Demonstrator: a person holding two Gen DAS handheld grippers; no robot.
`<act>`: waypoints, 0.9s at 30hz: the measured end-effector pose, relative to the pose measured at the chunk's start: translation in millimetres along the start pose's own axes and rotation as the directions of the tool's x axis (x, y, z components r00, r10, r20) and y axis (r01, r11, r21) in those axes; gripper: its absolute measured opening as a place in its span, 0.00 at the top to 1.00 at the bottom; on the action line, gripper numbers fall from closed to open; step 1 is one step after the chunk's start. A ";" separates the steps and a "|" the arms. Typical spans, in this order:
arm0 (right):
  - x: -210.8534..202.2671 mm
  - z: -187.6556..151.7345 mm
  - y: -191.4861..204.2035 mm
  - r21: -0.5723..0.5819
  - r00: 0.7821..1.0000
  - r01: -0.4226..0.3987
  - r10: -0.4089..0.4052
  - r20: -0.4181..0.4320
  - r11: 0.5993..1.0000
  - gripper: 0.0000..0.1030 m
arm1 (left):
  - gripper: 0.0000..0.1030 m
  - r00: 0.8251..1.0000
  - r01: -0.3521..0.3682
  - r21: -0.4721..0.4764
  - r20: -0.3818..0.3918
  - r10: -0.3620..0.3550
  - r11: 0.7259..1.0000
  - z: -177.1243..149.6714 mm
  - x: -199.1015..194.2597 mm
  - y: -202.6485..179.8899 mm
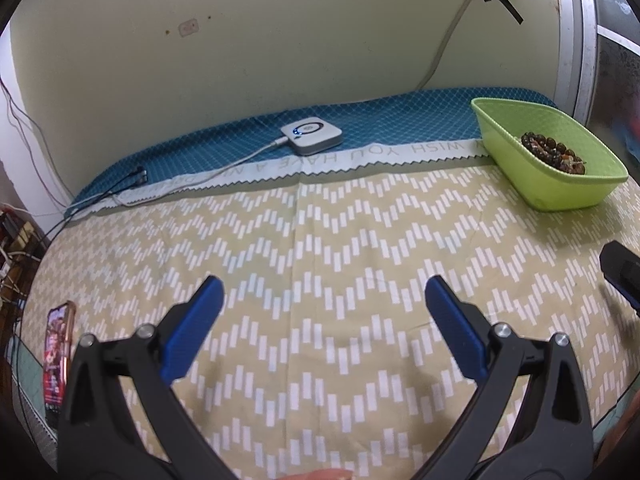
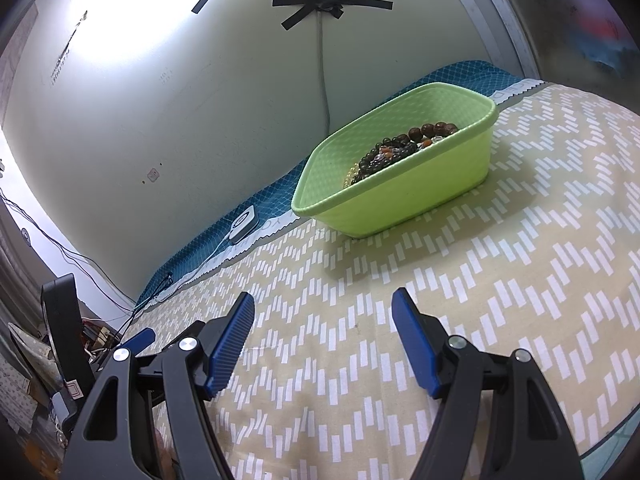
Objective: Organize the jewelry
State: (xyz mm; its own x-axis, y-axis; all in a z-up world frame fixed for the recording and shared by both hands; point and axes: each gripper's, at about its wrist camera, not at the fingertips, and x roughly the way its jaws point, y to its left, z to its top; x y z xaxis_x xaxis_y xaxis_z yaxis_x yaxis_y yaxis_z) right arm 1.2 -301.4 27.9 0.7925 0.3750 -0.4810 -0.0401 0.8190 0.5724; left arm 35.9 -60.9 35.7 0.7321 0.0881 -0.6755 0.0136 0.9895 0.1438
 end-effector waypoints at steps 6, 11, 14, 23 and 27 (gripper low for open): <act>0.4 0.5 0.0 0.004 1.000 -0.006 0.006 -0.001 1.000 0.54 | 0.06 1.000 -0.002 0.000 -0.021 0.002 1.000 0.1 5.5 1.7; 0.3 1.7 -1.5 0.012 1.000 -0.010 0.010 0.002 1.000 0.51 | 0.06 0.999 0.006 0.006 -0.034 -0.006 1.000 -0.4 8.4 1.8; 0.4 2.2 -1.6 0.008 1.000 -0.011 0.011 0.001 1.000 0.51 | 0.06 0.999 0.012 0.009 -0.039 -0.011 1.000 -0.3 9.7 1.0; 0.6 2.7 -2.1 0.006 1.000 -0.012 0.012 0.000 1.000 0.51 | 0.06 0.999 0.019 0.037 -0.048 -0.017 0.999 -3.3 10.5 -4.4; 0.5 2.6 -2.0 0.007 1.000 -0.012 0.012 0.000 1.000 0.51 | 0.06 0.998 0.019 0.033 -0.059 -0.017 0.999 -3.8 11.4 -3.8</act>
State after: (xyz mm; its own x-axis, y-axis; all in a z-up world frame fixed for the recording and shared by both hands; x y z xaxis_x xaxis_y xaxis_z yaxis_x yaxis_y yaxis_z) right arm 3.3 -304.0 28.2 0.7917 0.3853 -0.4741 -0.0455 0.8110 0.5832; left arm 41.6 -63.2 24.6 0.6900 0.0778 -0.7197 0.0502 0.9867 0.1548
